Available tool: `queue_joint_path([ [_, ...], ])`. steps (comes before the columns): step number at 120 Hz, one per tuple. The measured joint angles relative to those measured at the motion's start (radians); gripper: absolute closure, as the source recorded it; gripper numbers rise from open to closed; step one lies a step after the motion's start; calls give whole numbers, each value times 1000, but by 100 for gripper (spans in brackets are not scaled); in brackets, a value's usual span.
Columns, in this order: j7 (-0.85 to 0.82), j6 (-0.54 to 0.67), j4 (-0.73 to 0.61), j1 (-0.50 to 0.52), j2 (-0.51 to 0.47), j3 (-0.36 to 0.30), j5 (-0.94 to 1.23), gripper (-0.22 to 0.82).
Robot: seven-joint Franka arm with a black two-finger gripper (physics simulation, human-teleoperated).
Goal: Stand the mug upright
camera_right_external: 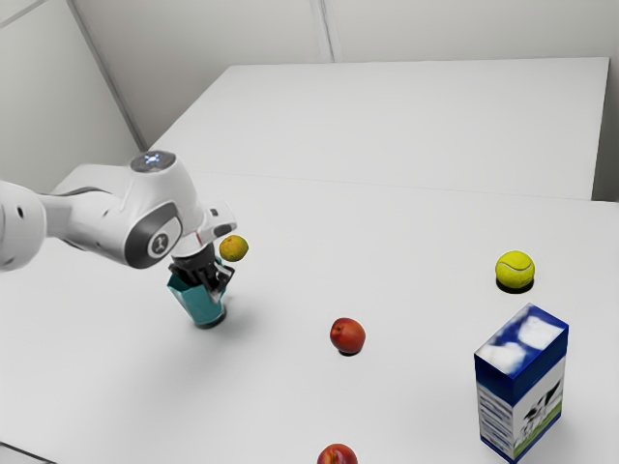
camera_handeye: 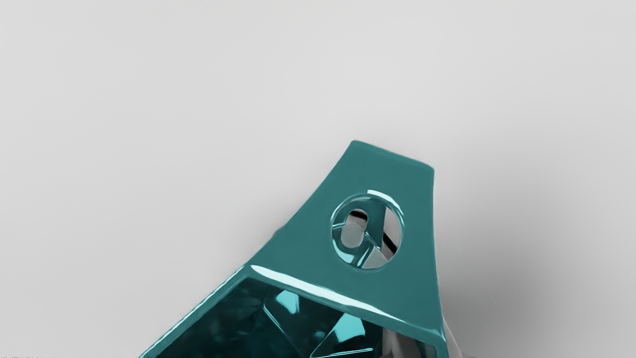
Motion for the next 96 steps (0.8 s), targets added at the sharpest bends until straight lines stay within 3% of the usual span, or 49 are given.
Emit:
queue_joint_path([
  [28,-36,16,1,2,21,-2,0,78],
  [69,-52,28,1,0,-3,-1,-22,43],
  [96,-57,28,1,-1,-42,-1,-26,32],
])
